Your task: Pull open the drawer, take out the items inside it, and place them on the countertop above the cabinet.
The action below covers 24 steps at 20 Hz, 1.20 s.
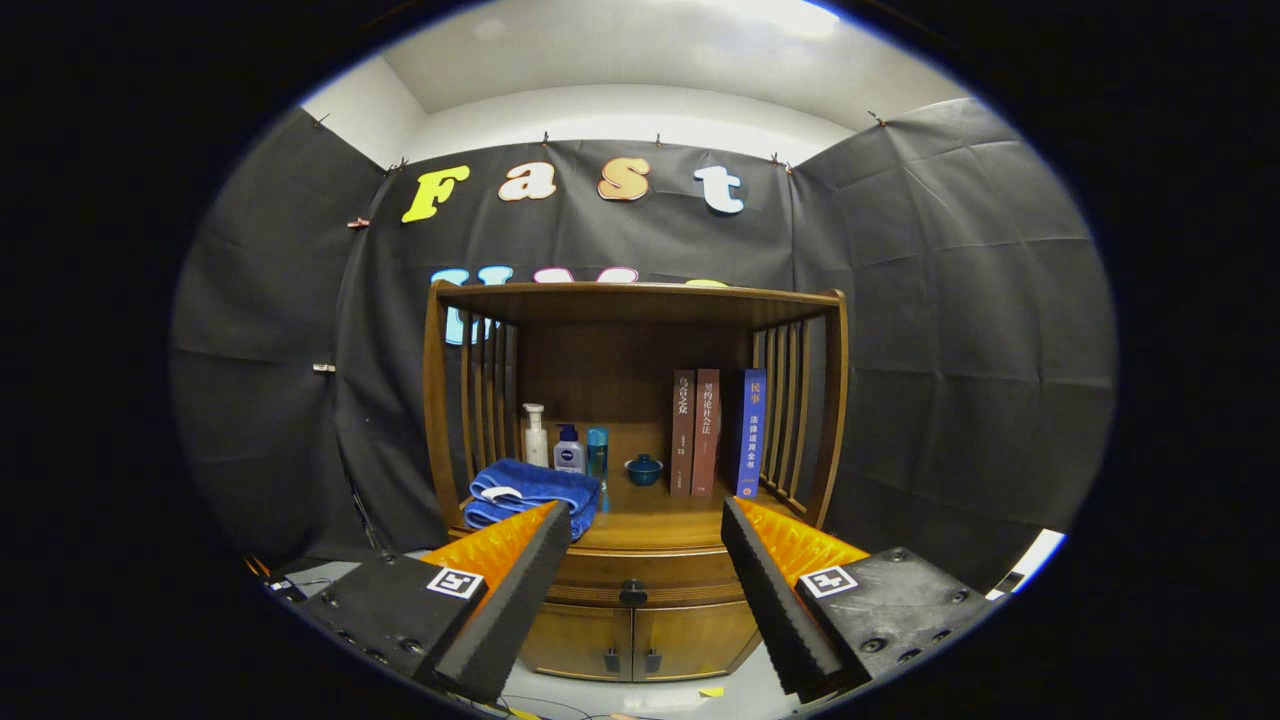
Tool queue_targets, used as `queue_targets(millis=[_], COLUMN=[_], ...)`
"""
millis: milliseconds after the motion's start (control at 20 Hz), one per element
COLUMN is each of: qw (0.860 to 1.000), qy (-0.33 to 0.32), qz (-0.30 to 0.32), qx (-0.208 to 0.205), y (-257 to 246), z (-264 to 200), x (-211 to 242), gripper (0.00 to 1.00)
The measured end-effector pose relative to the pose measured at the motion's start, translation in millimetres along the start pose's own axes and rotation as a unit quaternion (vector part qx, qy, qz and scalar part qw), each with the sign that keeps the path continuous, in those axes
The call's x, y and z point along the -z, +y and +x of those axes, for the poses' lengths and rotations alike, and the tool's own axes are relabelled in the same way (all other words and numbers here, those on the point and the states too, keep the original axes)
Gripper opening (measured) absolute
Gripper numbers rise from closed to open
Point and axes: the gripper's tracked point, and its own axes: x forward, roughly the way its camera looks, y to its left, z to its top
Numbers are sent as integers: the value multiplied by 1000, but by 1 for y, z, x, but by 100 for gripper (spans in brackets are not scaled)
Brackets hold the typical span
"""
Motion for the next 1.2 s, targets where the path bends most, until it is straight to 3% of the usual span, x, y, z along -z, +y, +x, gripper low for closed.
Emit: queue_targets(millis=[600, 1200], qw=[999, 990], qy=[50, 141], qz=[7, 18], qx=[-16, -21], y=[9, 7], z=[57, 149], x=[67, 188], gripper=[99, 100])
